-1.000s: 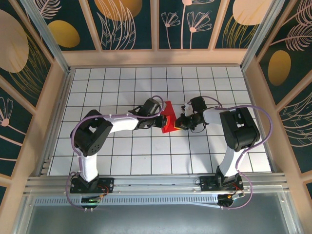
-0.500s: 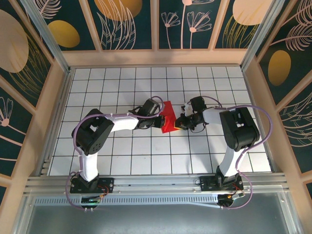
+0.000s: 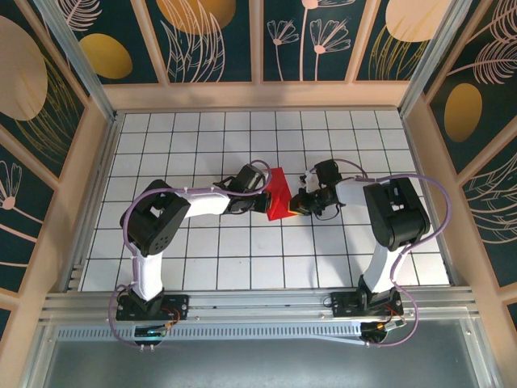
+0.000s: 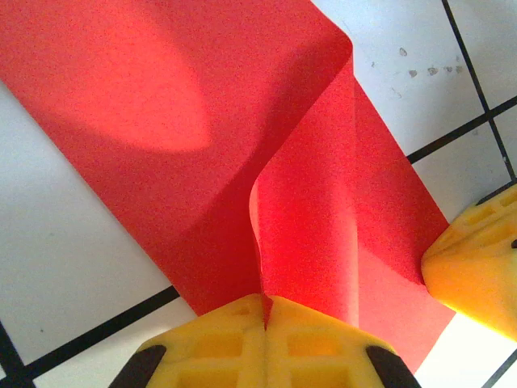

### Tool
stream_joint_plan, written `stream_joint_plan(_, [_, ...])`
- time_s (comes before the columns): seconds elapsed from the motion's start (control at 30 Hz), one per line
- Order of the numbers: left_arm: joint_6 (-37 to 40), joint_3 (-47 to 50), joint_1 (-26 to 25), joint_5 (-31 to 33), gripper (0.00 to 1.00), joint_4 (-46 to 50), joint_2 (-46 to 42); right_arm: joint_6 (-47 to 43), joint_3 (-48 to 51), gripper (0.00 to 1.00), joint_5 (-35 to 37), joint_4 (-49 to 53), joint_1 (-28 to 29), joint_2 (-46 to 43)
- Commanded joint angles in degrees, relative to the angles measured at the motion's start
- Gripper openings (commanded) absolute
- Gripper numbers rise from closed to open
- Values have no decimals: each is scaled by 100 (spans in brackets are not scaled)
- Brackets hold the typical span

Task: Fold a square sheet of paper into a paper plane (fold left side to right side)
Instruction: Fold the triangle a second time at the center of the table.

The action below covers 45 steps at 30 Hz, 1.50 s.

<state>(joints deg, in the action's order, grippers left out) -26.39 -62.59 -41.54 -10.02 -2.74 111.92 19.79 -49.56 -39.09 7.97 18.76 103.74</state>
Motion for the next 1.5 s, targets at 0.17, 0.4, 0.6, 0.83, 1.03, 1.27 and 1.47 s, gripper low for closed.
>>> stream_joint_plan(0.17, [191, -192, 39, 122, 0, 8, -20, -88, 0, 0, 200, 311, 76, 236])
stream_joint_plan(0.4, [233, -234, 35, 168, 0, 107, 67, -96, -1, 0, 200, 311, 85, 234])
stream_joint_plan(0.6, [246, -254, 33, 211, 0, 116, 101, -89, 8, 0, 200, 313, 84, 233])
stream_joint_plan(0.83, [264, -337, 33, 168, 0, 116, 179, -94, 1, 0, 191, 311, 84, 234])
stream_joint_plan(1.03, [296, -342, 44, 171, 0, 161, 207, -96, -5, 0, 196, 315, 84, 236])
stream_joint_plan(1.27, [309, -315, 48, 161, 0, 178, 253, -98, -28, 0, 191, 335, 99, 254])
stream_joint_plan(1.47, [336, -290, 40, 236, 0, 217, 253, -98, -28, 0, 194, 335, 96, 268])
